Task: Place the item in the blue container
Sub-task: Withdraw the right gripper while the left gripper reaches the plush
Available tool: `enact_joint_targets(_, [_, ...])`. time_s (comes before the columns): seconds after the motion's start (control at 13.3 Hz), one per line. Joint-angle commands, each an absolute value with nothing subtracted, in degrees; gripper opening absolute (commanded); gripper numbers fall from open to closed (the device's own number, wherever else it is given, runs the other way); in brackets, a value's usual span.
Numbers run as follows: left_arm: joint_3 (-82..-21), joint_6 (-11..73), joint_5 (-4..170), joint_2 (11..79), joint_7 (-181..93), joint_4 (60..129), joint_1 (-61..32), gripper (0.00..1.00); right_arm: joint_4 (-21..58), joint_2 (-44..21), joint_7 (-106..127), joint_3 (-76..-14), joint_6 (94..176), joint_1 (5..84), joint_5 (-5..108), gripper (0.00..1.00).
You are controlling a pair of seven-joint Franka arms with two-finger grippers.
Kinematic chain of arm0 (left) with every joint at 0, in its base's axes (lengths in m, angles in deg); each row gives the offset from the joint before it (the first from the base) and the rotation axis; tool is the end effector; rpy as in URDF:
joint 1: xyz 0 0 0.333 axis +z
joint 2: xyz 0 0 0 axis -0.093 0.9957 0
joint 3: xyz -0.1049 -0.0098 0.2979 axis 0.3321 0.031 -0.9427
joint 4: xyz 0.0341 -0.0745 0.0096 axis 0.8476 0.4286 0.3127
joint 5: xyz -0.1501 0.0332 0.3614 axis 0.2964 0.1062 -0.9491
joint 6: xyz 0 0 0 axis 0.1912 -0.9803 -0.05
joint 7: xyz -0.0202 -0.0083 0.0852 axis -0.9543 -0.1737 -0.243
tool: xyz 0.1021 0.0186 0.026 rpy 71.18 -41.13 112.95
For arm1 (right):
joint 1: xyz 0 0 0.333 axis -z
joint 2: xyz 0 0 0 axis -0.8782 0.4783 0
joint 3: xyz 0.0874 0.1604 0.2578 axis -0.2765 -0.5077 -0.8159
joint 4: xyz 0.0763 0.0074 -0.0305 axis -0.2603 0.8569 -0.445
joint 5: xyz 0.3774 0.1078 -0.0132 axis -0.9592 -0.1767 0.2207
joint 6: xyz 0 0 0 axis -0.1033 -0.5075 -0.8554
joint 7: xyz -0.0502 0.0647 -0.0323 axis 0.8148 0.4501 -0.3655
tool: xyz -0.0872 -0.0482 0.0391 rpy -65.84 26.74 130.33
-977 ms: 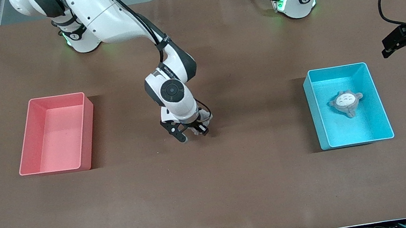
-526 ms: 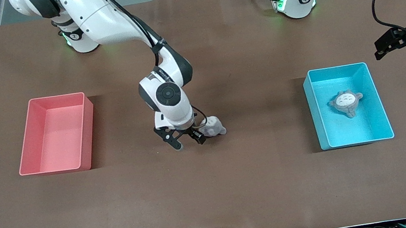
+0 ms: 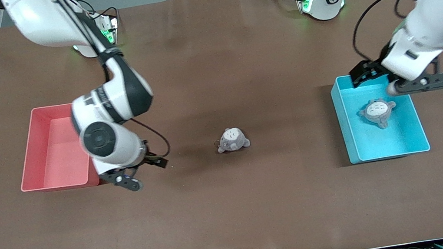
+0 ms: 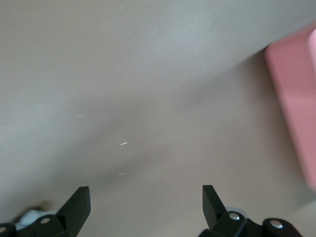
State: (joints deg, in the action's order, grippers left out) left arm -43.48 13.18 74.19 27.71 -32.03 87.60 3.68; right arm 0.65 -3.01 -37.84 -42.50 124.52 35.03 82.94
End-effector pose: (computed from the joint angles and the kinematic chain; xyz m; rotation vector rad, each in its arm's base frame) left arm 0.5795 -0.1624 0.5434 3.0830 0.0354 -0.0468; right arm 0.6521 0.2453 0.3669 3.0028 -0.6880 -0.1914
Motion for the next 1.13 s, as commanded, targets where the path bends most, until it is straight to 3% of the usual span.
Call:
enact_joint_targets(0.0, [-43.01,18.36,74.29,32.91,-23.83,86.62,-1.71,1.0,3.13,-7.36,-23.11,-43.73,121.01,42.06,83.51,1.0])
enact_joint_targets(0.38, [-43.18,35.22,73.68,42.75,-10.99,86.88,-12.61,1.0,2.78,-11.32,-4.0,-43.82,113.63,52.0,90.7,1.0])
enact_joint_targets(0.75, [-43.45,53.33,66.83,53.83,-2.73,86.45,-20.62,1.0,2.25,-13.35,7.34,-43.82,110.89,60.44,90.64,1.0])
enact_joint_targets(1.05, [-43.54,56.26,62.26,58.76,-1.83,86.62,-22.65,1.0,-2.22,-12.91,7.01,-44.0,108.35,62.92,91.07,1.0])
